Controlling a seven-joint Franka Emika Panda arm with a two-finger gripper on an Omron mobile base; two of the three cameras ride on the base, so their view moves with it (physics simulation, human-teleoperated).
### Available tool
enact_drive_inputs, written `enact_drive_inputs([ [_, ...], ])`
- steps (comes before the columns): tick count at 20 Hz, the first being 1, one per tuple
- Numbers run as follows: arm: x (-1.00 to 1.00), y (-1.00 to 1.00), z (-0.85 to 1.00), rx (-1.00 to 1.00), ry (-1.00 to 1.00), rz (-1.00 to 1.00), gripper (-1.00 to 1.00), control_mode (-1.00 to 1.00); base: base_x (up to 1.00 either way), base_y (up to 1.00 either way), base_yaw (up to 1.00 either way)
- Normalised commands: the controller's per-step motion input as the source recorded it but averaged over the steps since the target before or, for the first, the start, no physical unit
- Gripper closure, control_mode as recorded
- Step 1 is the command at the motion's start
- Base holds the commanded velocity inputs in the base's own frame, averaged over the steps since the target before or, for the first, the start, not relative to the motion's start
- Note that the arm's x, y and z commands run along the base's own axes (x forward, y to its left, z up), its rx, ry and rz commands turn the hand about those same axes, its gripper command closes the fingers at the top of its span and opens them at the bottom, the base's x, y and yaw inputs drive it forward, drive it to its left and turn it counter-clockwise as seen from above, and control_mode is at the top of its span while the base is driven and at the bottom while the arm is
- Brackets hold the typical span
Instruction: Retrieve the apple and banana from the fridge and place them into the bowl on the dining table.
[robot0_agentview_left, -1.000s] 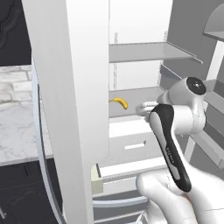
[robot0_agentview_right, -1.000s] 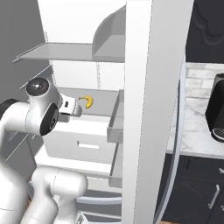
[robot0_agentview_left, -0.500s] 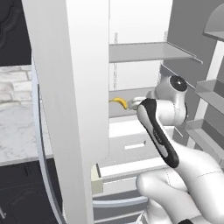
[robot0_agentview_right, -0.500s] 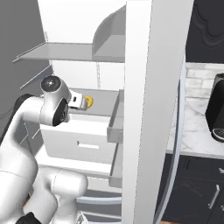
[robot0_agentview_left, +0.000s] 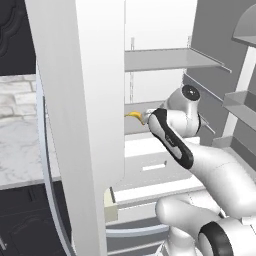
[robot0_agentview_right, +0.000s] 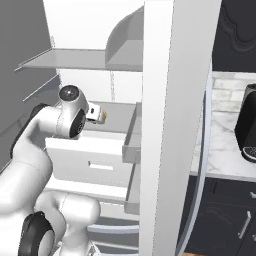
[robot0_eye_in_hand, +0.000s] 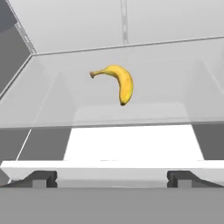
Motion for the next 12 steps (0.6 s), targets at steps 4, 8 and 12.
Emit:
enact_drive_inputs([
  [4, 0.46, 0.0, -0.34, 0.0, 0.0, 0.0, -1.0, -1.0, 0.0, 0.0, 0.0],
  [8, 0.42, 0.0, -0.24, 0.0, 0.0, 0.0, -1.0, -1.0, 0.0, 0.0, 0.0],
  [12, 0.41, 0.0, -0.16, 0.0, 0.01, 0.0, -1.0, -1.0, 0.0, 0.0, 0.0],
])
